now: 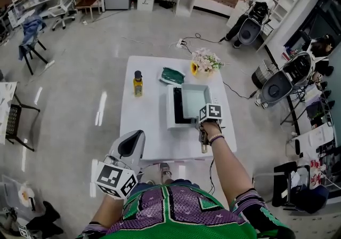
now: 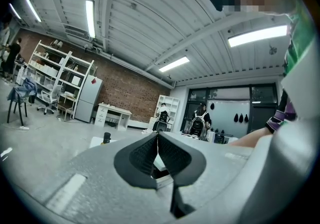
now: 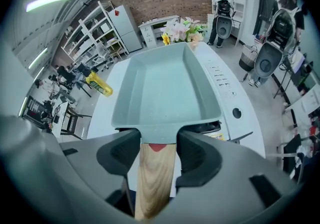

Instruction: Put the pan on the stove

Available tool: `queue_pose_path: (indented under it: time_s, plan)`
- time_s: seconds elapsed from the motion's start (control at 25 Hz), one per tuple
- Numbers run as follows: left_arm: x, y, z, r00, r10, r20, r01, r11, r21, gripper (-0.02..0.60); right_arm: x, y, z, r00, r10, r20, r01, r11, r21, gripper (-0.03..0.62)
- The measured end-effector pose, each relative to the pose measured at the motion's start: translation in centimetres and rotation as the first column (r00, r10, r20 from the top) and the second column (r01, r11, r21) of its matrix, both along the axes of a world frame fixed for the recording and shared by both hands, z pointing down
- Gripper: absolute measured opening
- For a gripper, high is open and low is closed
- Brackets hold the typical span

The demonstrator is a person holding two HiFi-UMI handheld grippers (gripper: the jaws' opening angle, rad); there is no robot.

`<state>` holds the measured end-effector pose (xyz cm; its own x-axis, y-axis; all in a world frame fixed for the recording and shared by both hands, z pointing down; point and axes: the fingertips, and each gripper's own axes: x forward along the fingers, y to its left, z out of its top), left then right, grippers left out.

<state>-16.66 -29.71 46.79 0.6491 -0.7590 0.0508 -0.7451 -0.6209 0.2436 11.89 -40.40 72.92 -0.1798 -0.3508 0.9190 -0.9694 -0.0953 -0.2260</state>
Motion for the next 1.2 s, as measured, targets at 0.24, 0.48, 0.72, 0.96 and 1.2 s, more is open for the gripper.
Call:
queue_pose_path:
  time_s: [0.24, 0.48, 0.72, 0.96, 1.2]
  plan:
    - [0.3, 1.2, -0.8, 1.0, 0.007, 0.01, -0.007, 1.0, 0.019, 0.018, 0.5, 0.2, -1.7, 1.0, 0.002, -0.01, -0.002, 0.999, 0.051, 0.219]
    - [0.0, 2.7, -1.7, 1.0, 0.005, 0.022, -0.006, 0.999, 0.04, 0.018, 0.9, 0.3, -4.2, 1.0, 0.008, -0.028, -0.004, 0.99, 0.142, 0.218]
    - [-1.2, 3.7, -2.5, 0.999, -0.006, 0.037, 0.004, 0.999, 0.051, 0.018, 1.5, 1.4, -6.7, 0.995, 0.026, -0.099, 0.001, 0.962, 0.272, 0.218]
    - [-1.4, 3.4, -2.5, 0.999, -0.009, 0.047, 0.007, 0.999, 0.043, 0.018, 3.2, 3.7, -9.3, 0.99, 0.06, -0.131, -0.007, 0.928, 0.372, 0.215]
    - [0.2, 3.0, -2.2, 0.998, -0.024, 0.056, 0.023, 0.999, 0.036, 0.018, 5.8, 5.1, -10.3, 0.99, 0.026, -0.14, 0.038, 0.898, 0.439, 0.207]
